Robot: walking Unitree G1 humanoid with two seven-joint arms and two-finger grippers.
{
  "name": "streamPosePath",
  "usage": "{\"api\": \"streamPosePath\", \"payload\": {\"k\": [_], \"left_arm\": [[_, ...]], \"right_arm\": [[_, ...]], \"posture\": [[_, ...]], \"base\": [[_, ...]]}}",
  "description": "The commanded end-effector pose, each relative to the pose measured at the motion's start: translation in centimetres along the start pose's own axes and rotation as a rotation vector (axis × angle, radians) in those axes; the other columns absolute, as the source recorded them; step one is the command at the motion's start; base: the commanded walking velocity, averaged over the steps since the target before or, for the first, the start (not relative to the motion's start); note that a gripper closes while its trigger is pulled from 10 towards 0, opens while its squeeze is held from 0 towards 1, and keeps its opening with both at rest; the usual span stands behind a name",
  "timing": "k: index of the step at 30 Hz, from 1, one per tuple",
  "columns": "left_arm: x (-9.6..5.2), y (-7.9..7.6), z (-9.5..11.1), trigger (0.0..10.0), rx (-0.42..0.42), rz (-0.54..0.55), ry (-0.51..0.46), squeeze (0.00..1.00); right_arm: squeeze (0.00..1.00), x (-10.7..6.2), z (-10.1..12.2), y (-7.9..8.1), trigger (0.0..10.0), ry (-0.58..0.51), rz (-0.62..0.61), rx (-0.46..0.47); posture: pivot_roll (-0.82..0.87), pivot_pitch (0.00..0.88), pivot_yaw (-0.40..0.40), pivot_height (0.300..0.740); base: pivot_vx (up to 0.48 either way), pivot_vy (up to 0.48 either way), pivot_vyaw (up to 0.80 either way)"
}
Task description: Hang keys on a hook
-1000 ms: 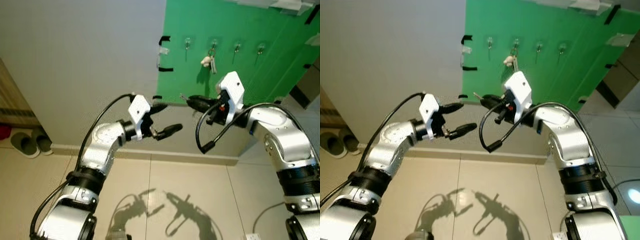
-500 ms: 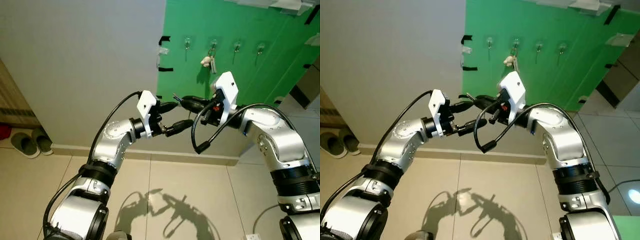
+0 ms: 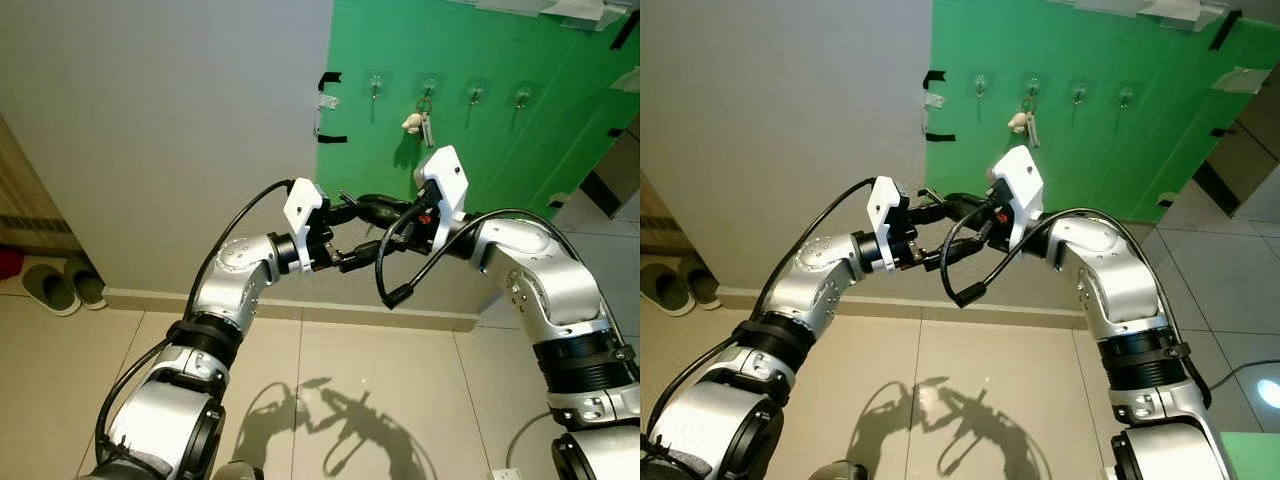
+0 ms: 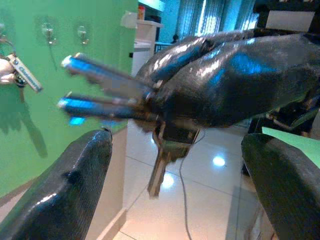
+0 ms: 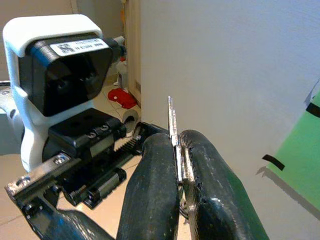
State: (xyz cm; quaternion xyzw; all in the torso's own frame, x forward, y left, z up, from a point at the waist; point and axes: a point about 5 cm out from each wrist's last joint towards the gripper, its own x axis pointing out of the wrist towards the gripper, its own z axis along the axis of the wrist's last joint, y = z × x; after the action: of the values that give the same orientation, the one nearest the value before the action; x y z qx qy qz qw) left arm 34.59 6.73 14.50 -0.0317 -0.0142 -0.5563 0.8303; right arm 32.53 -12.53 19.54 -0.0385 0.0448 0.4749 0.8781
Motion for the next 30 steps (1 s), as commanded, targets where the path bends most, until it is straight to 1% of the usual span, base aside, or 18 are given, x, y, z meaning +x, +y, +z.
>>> {"api": "streamPosePath", "payload": {"k": [1, 10, 11, 12, 16, 18, 20, 30], "left_arm": [[0.8, -0.2, 0.6, 10.0, 0.027, -0.031, 0.011, 0.00], [1.5, -0.6, 0.4, 10.0, -0.005, -0.051, -0.003, 0.00], [1.7, -0.7, 0.4, 4.8, -0.016, -0.055, -0.003, 0.00], [1.8, -0.8, 0.3, 0.0, -0.032, -0.063, -0.002, 0.00], [1.9, -0.9, 0.1, 0.0, -0.064, -0.071, -0.001, 0.00], [2.0, -0.9, 0.1, 0.0, -0.059, -0.070, 0.000, 0.00], [2.0, -0.9, 0.0, 0.0, -0.080, -0.068, 0.001, 0.00], [1.7, -0.5, 0.4, 0.0, -0.089, -0.057, -0.013, 0.00]], "right_arm": [[0.00, 0.2, 1.1, 0.2, 10.0, -0.019, 0.006, -0.034], [0.00, 0.5, 1.2, 0.4, 10.0, -0.027, 0.015, -0.026], [0.00, 0.6, 1.2, 0.4, 10.0, -0.026, 0.017, -0.026], [0.00, 0.6, 1.2, 0.4, 10.0, -0.026, 0.017, -0.024], [0.00, 0.6, 1.1, 0.4, 10.0, -0.026, 0.015, -0.022], [0.00, 0.6, 1.1, 0.4, 10.0, -0.026, 0.014, -0.022], [0.00, 0.6, 1.1, 0.4, 10.0, -0.025, 0.011, -0.020], [0.00, 0.7, 1.0, 0.3, 10.0, -0.025, 0.007, -0.017]], "posture": [[-0.08, 0.000, -0.024, 0.740], [-0.08, 0.000, -0.027, 0.740], [-0.08, 0.000, -0.026, 0.740], [-0.08, 0.000, -0.026, 0.740], [-0.08, 0.000, -0.026, 0.740], [-0.08, 0.000, -0.026, 0.740], [-0.08, 0.000, -0.026, 0.740], [-0.08, 0.000, -0.024, 0.740]], "base": [[0.000, 0.000, 0.00], [0.000, 0.000, 0.00], [0.000, 0.000, 0.00], [0.000, 0.000, 0.00], [0.000, 0.000, 0.00], [0.000, 0.000, 0.00], [0.000, 0.000, 0.00], [0.000, 0.000, 0.00]]}}
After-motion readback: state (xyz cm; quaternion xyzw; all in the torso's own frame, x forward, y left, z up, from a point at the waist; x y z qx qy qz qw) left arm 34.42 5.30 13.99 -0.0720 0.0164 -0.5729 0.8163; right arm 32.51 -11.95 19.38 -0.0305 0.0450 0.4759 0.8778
